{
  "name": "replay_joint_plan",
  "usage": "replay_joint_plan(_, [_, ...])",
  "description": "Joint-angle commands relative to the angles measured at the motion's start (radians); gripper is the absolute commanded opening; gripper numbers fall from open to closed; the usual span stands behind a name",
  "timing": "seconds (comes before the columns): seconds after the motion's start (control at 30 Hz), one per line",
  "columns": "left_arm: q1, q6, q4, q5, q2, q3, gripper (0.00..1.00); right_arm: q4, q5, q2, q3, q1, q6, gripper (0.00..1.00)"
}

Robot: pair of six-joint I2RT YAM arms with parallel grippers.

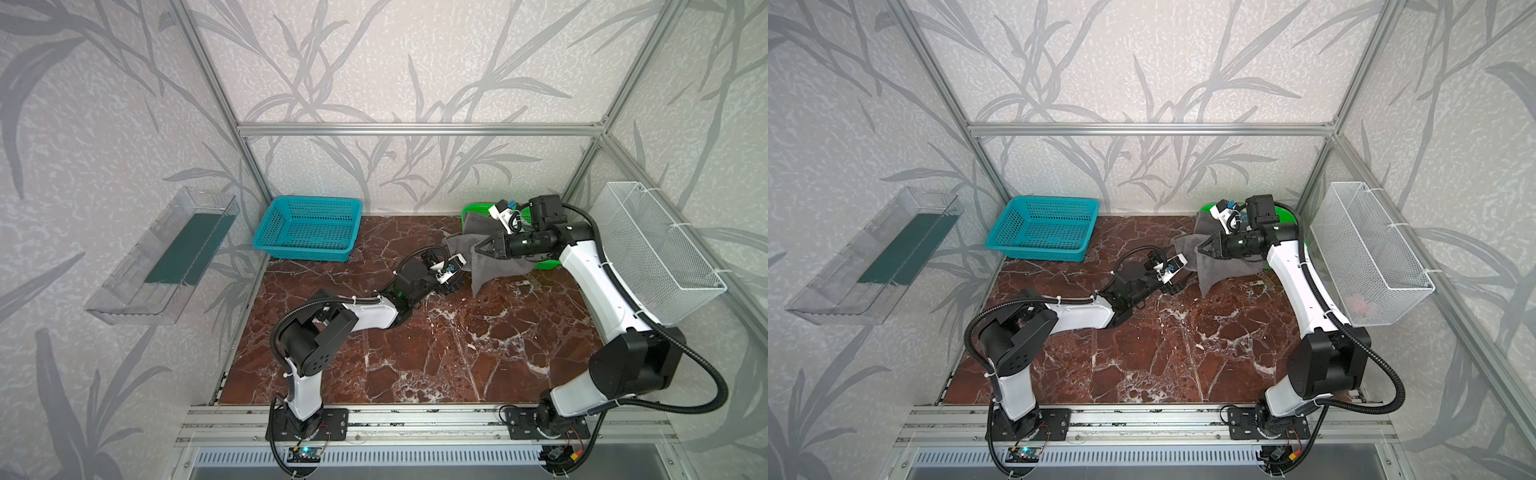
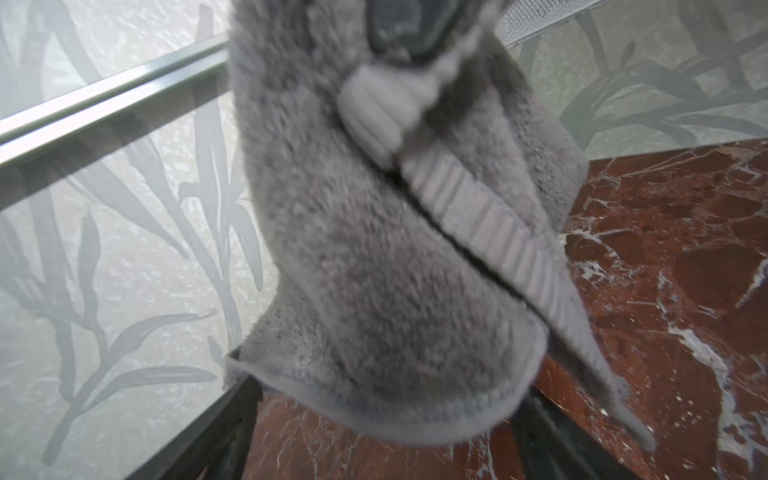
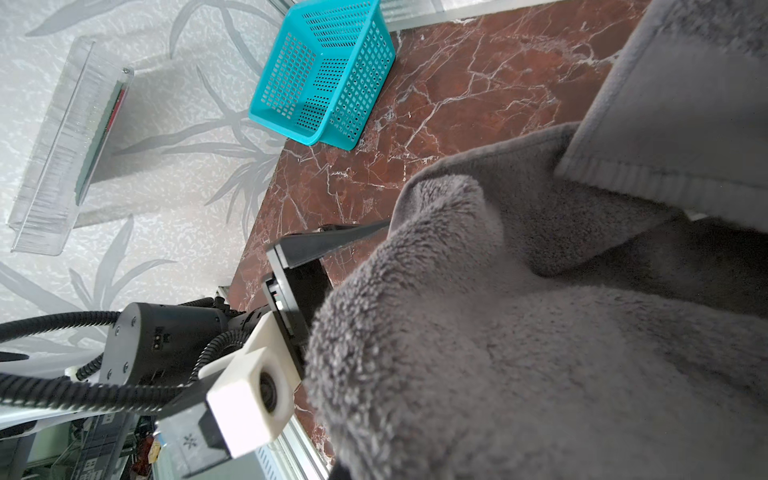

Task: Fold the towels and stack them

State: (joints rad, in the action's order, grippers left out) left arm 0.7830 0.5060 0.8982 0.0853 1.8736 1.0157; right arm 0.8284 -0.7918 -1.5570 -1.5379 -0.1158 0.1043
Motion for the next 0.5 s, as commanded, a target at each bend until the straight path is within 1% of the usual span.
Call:
replay_joint_plan(0.0, [0.006, 0.04, 0.065, -0.031, 0.017, 0.042, 0.94, -0.036, -0.055, -0.005, 0.01, 0.002, 0.028, 0.0])
replay_joint_plan(0.1, [0.006, 0.036, 0.081, -0.055, 0.046, 0.069, 0.89, -0.05, -0.063, -0.002, 0.021, 0.002, 0.036, 0.0])
replay_joint_plan(0.13, [0.006, 0.031, 0.087, -0.059, 0.054, 0.081, 0.83, -0.053, -0.061, 0.0, 0.024, 0.002, 0.038, 0.0])
replay_joint_plan(0.2, [0.006, 0.023, 0.096, -0.059, 0.069, 0.103, 0.69, -0.058, -0.058, 0.002, 0.029, 0.004, 0.043, 0.0])
replay_joint_plan(0.3, [0.004, 0.014, 0.105, -0.059, 0.076, 0.118, 0.43, -0.049, -0.053, -0.003, 0.023, 0.007, 0.039, 0.0])
replay_joint_plan(0.33, [0.004, 0.015, 0.108, -0.059, 0.072, 0.117, 0.31, -0.041, -0.042, -0.003, 0.018, 0.009, 0.031, 0.0])
replay_joint_plan(0.37, [0.004, 0.015, 0.11, -0.066, 0.063, 0.111, 0.09, -0.034, -0.031, -0.002, 0.016, 0.01, 0.026, 0.0])
replay_joint_plan(0.4, [0.003, 0.008, 0.114, -0.078, 0.052, 0.104, 0.0, -0.03, -0.021, 0.0, 0.017, 0.011, 0.022, 0.0])
replay_joint_plan(0.43, [0.0, -0.004, 0.121, -0.085, 0.037, 0.092, 0.0, -0.025, -0.008, 0.003, 0.015, 0.013, 0.017, 0.02])
replay_joint_plan(0.47, [-0.009, -0.014, 0.123, -0.085, 0.017, 0.072, 0.0, -0.019, 0.011, 0.005, 0.012, 0.014, 0.009, 0.07])
